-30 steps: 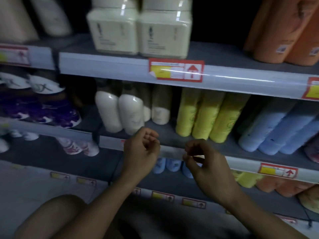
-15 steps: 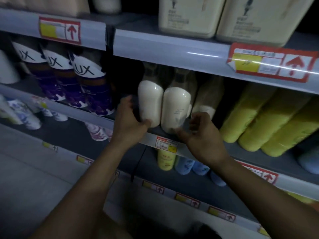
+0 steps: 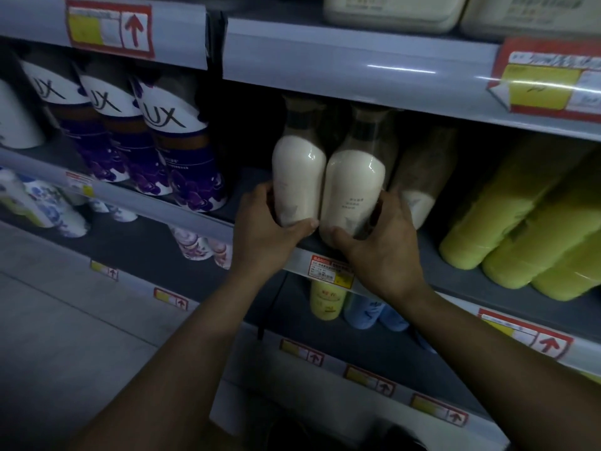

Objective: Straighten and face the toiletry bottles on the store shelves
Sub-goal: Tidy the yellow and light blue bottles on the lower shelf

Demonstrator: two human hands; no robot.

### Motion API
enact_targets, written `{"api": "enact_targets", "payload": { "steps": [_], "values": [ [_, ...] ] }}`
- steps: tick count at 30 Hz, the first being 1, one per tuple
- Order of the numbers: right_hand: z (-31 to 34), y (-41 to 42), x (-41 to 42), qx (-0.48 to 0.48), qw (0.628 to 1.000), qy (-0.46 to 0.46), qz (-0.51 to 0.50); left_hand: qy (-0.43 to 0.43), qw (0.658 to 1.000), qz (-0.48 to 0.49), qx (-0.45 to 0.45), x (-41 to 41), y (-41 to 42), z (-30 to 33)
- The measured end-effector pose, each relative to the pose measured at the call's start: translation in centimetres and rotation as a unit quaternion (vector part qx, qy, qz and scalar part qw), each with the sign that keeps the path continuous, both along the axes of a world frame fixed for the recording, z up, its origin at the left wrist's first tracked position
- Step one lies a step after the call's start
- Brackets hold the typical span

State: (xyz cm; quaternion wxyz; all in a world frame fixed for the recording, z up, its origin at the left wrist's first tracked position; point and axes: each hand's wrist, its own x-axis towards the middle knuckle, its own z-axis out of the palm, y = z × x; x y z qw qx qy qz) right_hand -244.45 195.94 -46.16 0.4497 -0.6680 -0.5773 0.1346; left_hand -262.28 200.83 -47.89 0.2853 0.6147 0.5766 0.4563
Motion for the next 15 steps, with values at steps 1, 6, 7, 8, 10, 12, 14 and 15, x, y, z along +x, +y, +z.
{"api": "enact_targets", "payload": {
  "steps": [1, 6, 7, 8, 10, 12, 14, 15],
  "values": [
    [-0.12, -0.05, -0.05, 0.003, 1.000, 0.003, -0.006, 0.008, 1.000, 0.007, 0.006, 0.19, -0.21, 0.11],
    [-0.12, -0.47, -0.32, -0.006, 1.000, 0.007, -0.018, 0.007, 1.000, -0.009, -0.001, 0.41, -0.84, 0.46],
    [-0.11, -0.56, -0.35, -0.010, 1.000, 0.008, -0.013, 0.003, 1.000, -0.013, -0.003, 0.31, -0.86, 0.43],
    [-0.11, -0.62, -0.36, -0.011, 1.000, 0.009, -0.009, -0.001, 1.000, -0.013, -0.002, 0.19, -0.86, 0.36],
    [-0.17, -0.69, -0.32, -0.009, 1.000, 0.009, -0.011, -0.007, 1.000, -0.009, 0.003, 0.05, -0.89, 0.17],
    [-0.20, -0.75, -0.33, -0.006, 1.000, 0.009, -0.018, -0.018, 1.000, -0.002, 0.007, 0.15, -0.98, -0.01],
    [-0.32, -0.75, -0.42, -0.001, 1.000, 0.007, -0.023, -0.027, 1.000, 0.004, 0.014, 0.29, -0.96, -0.21],
    [-0.40, -0.75, -0.49, 0.002, 1.000, 0.006, -0.025, -0.030, 0.999, 0.006, 0.017, 0.34, -0.91, -0.34]
  ]
}}
